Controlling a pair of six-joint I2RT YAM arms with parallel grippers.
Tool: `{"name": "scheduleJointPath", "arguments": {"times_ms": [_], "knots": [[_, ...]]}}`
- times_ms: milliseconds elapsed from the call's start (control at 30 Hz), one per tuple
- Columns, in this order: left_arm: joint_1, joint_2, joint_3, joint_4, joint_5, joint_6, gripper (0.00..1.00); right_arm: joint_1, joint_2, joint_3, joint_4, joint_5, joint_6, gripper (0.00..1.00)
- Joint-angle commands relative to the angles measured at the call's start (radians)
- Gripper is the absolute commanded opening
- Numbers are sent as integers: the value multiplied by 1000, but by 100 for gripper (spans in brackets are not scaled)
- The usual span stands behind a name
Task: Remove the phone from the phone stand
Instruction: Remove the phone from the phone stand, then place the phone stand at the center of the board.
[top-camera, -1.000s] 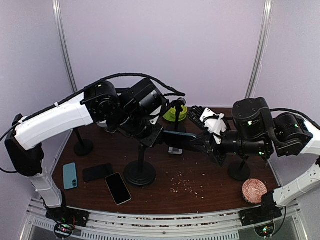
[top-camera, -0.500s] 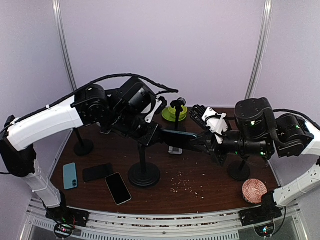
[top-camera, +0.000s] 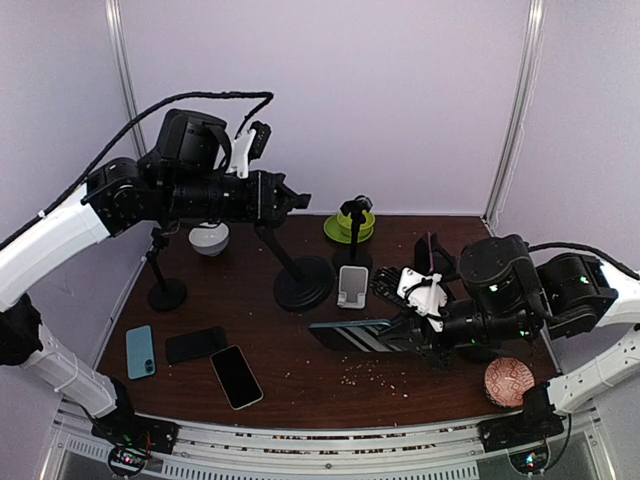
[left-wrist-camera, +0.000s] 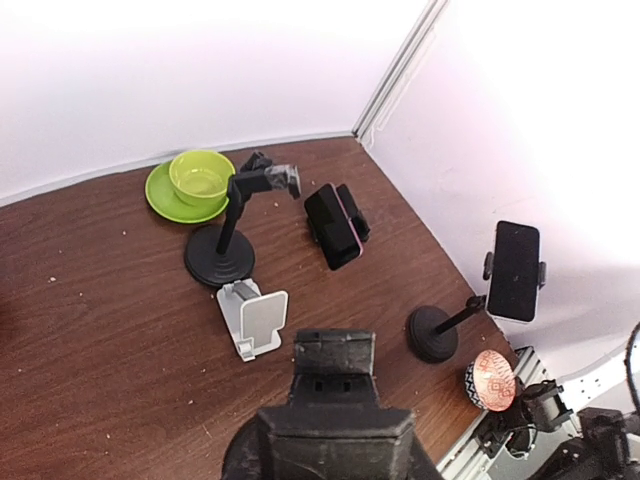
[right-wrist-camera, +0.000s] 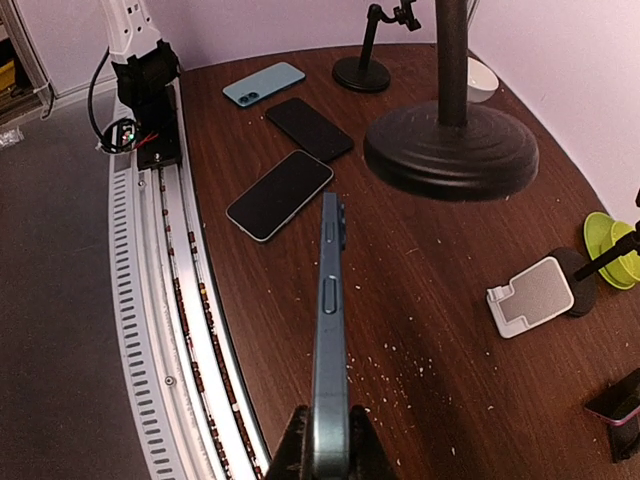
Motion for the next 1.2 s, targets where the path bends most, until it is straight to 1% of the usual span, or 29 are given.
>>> {"name": "scheduleJointPath", "arguments": {"times_ms": [0,100,433,567,633,733,833,1100,1167], "knots": [[38,-25,96,-33,1,51,0,-3,-54,-8,34,6,10,0],[72,-44,101,-95,-8,79,0,-4,-65,-24,38,16,20,0],[237,-108,54,-155,76,201,0,-7,-90,-67,49,38,36,0],[323,-107,51,-165,156,261,0,-8,-96,-79,55,49,36,0],[386,-98,53,-166,207,282,0,-9,-93,-81,57,54,37,0],[451,-69,63,-165,256,308,0,-8,-87,-82,64,64,42,0],[492,-19,80,-153,291,324,0,-10,-82,-81,72,80,52,0],[516,145,109,-59,305,370,0,-10,-70,-75,71,150,100,0],[517,182,103,-8,300,382,0,-9,-68,-77,73,171,110,0]]}}
